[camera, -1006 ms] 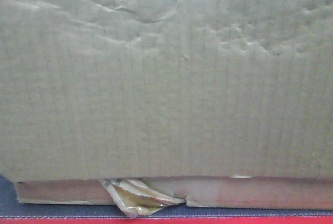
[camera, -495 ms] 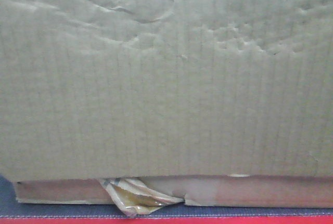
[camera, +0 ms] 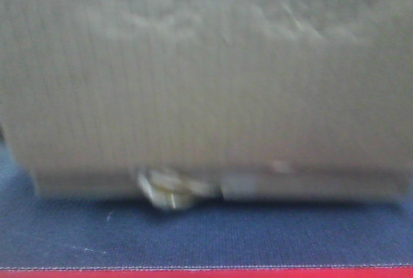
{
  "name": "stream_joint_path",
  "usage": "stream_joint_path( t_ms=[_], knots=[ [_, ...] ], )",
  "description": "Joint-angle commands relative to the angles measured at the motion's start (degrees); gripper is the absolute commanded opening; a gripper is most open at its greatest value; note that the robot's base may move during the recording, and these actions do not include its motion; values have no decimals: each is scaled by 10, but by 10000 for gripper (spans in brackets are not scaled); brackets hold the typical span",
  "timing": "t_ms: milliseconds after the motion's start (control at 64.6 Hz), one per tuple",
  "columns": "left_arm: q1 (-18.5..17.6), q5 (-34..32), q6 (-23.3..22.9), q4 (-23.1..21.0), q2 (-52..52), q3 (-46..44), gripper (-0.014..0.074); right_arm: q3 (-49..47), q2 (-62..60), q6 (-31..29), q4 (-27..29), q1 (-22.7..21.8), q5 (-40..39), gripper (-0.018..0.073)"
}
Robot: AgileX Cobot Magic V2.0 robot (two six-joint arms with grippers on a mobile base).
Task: Stack two boxes on right shelf middle
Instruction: 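Lift the two stacked boxes off the table with both grippers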
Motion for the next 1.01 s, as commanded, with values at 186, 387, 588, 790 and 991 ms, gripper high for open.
stream_joint_path(
  t_ms=[186, 387, 588, 790, 991],
  knots=[
    [-1, -14, -4, 104, -20, -99, -111, -12, -41, 14, -80, -1, -166, -154],
    [-1, -46, -4, 131, -20, -142, -111, -76, -39, 39, -102, -1, -197, -154],
    [-1, -66, -4, 142, -20, -161, -111, -134, -38, 46, -132, -1, -194, -154],
    [2, -69, -4, 150, -20, -194, -111, -175, -28, 46, -155, -1, -177, -154],
    [2, -79, -4, 178, -20, -224, -111, -176, -27, 46, -165, -1, -205, -154]
  ],
)
